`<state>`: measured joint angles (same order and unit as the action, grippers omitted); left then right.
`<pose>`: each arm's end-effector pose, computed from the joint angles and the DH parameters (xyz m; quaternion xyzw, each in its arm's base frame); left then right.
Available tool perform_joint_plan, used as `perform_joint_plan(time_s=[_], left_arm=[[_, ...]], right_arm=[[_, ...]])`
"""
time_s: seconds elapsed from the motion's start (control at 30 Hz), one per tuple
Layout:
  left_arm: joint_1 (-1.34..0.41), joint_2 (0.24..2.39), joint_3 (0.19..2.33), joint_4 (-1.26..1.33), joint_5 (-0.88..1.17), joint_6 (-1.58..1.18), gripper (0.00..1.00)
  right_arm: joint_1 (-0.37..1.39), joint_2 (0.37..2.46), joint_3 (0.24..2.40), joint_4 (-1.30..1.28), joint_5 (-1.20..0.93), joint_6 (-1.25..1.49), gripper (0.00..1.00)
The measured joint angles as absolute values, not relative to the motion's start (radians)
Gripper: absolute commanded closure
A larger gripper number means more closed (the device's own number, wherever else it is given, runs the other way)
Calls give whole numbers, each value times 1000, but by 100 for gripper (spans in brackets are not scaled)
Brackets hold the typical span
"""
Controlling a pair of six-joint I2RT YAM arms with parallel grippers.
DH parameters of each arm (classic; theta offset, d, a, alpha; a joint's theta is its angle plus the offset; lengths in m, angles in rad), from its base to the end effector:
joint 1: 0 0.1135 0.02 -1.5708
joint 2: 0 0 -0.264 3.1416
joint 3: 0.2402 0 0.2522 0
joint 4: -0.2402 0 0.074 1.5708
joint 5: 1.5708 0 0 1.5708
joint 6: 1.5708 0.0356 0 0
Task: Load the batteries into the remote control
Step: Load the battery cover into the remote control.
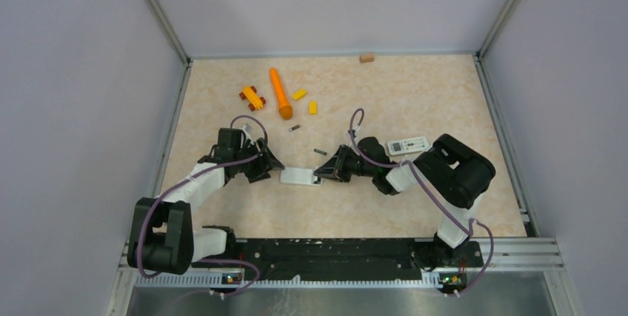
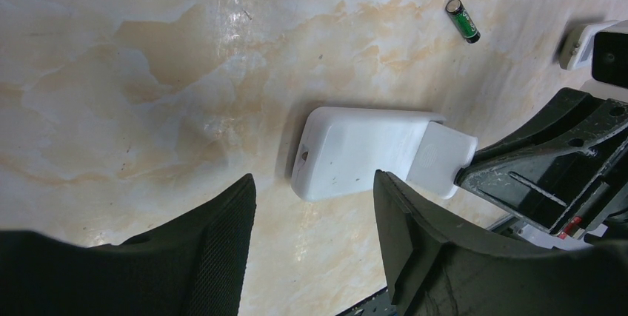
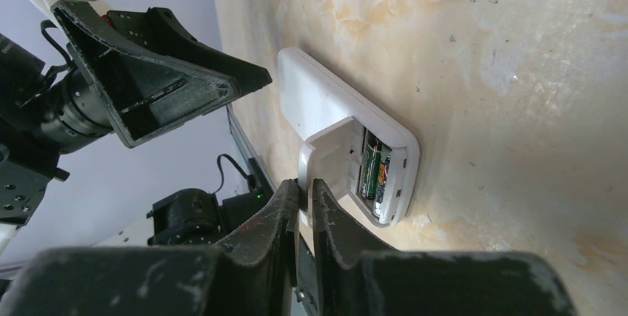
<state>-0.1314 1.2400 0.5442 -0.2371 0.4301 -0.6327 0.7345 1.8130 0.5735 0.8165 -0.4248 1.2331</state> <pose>0.2202 -0.0441 0.1668 -0.1653 0.9153 -0.3022 0.2087 0.2253 0.2232 0.1140 0.0916 0.8238 0.5399 0.1465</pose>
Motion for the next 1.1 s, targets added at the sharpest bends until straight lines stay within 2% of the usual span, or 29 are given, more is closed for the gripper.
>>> perform_joint_plan(time_s=[0.33,0.67,1.1], left_arm=[[-131,1240,544,-239,430,-632,35],[-131,1240,544,-242,430,-632,34],[-131,1240,544,-248,429,-632,32]], right_arm=[[732,1806,605,732,-432,1205,72],[710,1766,649,508,-407,1102,68],[709,1760,673,417,-392,1059,62]])
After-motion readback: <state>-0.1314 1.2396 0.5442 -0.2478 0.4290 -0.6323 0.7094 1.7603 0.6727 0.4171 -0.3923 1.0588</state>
